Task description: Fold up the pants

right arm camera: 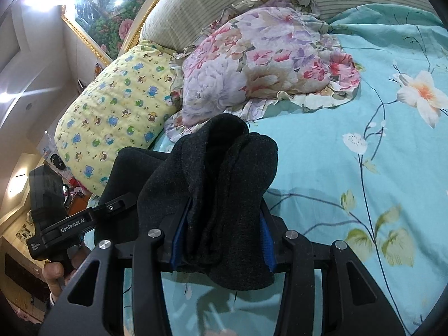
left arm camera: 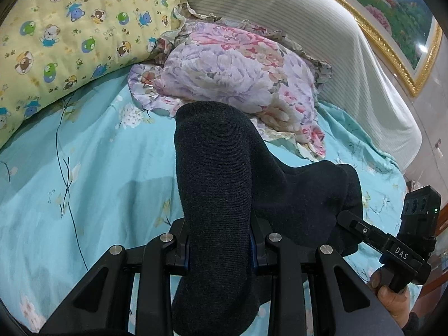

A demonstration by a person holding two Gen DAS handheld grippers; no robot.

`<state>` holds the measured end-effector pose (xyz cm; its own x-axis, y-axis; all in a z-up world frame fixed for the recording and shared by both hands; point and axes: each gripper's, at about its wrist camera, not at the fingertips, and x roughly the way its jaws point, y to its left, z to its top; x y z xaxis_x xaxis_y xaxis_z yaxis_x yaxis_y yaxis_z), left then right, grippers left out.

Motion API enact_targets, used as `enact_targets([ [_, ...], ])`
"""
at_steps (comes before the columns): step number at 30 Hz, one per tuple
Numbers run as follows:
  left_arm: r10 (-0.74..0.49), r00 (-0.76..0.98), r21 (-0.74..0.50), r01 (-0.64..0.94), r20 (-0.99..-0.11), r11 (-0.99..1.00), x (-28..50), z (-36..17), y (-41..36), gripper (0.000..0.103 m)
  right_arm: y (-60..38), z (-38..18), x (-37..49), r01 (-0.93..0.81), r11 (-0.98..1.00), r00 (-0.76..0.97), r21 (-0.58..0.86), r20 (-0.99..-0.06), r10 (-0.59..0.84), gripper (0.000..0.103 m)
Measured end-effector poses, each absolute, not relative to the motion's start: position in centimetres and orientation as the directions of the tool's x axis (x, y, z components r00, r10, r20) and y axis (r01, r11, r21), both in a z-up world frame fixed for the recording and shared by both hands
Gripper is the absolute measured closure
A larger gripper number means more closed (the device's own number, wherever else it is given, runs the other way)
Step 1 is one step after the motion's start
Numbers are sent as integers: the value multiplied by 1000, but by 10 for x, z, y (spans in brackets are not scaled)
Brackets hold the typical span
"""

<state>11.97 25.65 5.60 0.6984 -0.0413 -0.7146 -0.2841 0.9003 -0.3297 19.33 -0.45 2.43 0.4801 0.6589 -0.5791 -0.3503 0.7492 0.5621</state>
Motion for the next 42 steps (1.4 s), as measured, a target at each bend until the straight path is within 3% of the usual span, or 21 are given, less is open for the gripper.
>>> enact_targets([
  [12, -62, 667, -349, -307, -743, 885, 132, 23, 274, 70, 4, -1, 212, -334, 760, 454, 558, -611, 648, 55],
  [17, -31, 652, -335, -348, -757, 876, 132, 15, 280, 51, 7, -3, 214, -344, 774, 452, 532, -629, 633, 47],
  [25, 0, 641, -315, -377, -767, 871, 123, 15, 281, 34, 7, -3, 213, -346, 800, 458, 491, -656, 600, 35],
  [31, 13, 644, -310, -387, -765, 868, 111, 18, 278, 29, 9, 8, 203, -372, 812, 477, 449, -658, 583, 17],
  [42, 62, 647, -254, -383, -760, 888, 86, 24, 262, 23, 4, 25, 184, -398, 819, 511, 413, -641, 572, 11],
])
